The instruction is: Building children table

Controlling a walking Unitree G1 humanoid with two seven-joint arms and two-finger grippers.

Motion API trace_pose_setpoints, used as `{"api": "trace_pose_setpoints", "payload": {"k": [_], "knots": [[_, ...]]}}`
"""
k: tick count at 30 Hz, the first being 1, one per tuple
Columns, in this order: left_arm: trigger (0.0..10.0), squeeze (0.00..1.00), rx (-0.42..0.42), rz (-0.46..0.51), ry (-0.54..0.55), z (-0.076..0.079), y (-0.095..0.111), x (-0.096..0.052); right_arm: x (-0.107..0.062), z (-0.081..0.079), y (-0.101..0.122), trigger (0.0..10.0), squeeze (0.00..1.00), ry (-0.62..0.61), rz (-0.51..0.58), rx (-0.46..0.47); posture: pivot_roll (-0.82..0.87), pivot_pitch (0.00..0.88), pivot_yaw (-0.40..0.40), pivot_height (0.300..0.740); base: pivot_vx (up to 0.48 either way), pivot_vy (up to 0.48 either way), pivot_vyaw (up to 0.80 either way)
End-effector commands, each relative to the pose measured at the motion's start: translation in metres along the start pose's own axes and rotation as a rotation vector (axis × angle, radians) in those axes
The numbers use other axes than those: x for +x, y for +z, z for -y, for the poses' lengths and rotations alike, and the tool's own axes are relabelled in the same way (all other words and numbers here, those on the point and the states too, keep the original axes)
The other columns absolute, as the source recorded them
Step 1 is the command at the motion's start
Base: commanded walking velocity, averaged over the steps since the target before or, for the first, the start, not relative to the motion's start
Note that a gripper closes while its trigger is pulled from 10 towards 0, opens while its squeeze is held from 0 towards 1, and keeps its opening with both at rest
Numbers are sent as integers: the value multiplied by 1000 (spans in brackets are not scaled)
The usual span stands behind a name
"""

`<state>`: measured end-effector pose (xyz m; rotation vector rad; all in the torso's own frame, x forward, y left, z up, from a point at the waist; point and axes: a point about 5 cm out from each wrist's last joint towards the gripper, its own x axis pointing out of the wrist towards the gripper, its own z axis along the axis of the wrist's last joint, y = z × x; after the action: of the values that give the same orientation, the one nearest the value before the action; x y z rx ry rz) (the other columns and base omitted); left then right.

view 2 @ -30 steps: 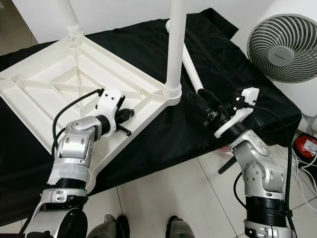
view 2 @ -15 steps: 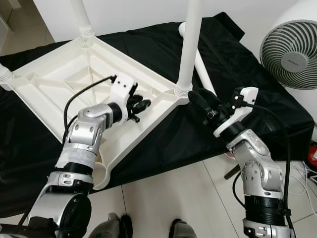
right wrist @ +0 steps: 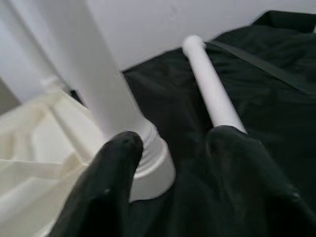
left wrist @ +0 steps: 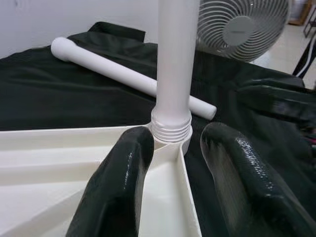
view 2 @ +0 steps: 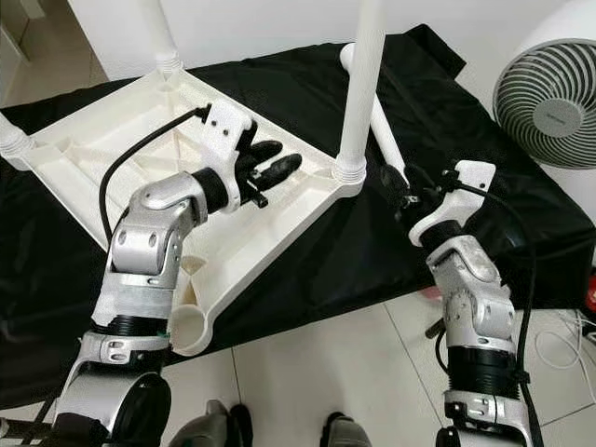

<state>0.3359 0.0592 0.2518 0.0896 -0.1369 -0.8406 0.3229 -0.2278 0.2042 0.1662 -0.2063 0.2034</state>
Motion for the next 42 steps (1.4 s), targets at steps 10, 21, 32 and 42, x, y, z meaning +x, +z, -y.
{"api": "trace_pose_setpoints", "payload": {"k": [10,21,32,42], "knots": [[10000,0,33,-5,82,-16,2,-20,29,8,-10,10000,1000,-147,-5,-59,-96,165,88,740,0,0,0],[10000,0,27,2,56,-12,6,-21,43,10,-14,10000,0,-154,-22,-86,-82,207,87,740,0,0,0],[10000,0,14,-22,47,-4,5,-29,58,18,-17,10000,0,-188,-71,-105,-45,266,92,740,0,0,0],[10000,0,-2,-42,46,-1,6,-32,71,11,-17,10000,0,-138,-84,-110,-23,298,107,740,0,0,0]]}}
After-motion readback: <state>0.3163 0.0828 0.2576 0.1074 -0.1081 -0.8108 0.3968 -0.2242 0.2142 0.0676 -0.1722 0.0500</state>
